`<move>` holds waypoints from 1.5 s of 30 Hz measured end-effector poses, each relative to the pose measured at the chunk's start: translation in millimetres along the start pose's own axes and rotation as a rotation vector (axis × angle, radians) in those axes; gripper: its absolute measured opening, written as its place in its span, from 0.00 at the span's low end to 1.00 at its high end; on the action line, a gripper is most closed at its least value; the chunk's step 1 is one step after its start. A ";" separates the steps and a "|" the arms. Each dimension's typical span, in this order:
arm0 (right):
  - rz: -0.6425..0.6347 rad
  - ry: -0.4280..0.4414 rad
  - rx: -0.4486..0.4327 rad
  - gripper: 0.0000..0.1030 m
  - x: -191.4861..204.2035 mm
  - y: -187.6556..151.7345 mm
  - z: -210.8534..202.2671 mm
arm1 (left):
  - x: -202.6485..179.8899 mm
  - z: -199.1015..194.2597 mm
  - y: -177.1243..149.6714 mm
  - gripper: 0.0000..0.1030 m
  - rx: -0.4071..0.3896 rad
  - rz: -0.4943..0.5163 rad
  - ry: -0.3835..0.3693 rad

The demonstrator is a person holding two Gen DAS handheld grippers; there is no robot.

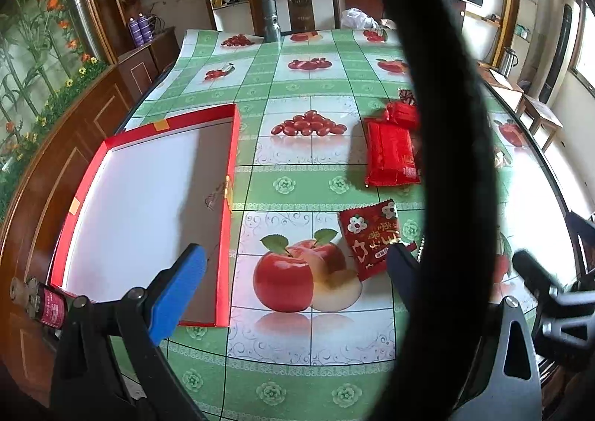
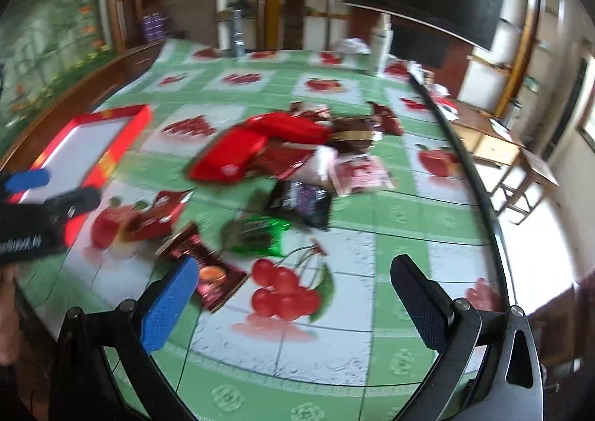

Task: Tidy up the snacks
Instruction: 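Move both tools toward the snack packets on the tablecloth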

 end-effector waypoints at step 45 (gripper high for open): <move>0.086 0.282 0.084 0.75 -12.5 -4.3 33.9 | -37.3 75.7 29.0 0.95 -0.002 0.062 -0.004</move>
Point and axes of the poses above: each gripper's, at about its wrist camera, not at the fingertips, and z roughly the way its jaws point, x to its left, y to its top, the point moved 6 cm from there along z, roughly the way its jaws point, and after that the axes turned 9 degrees about z, right-handed, at the moved point
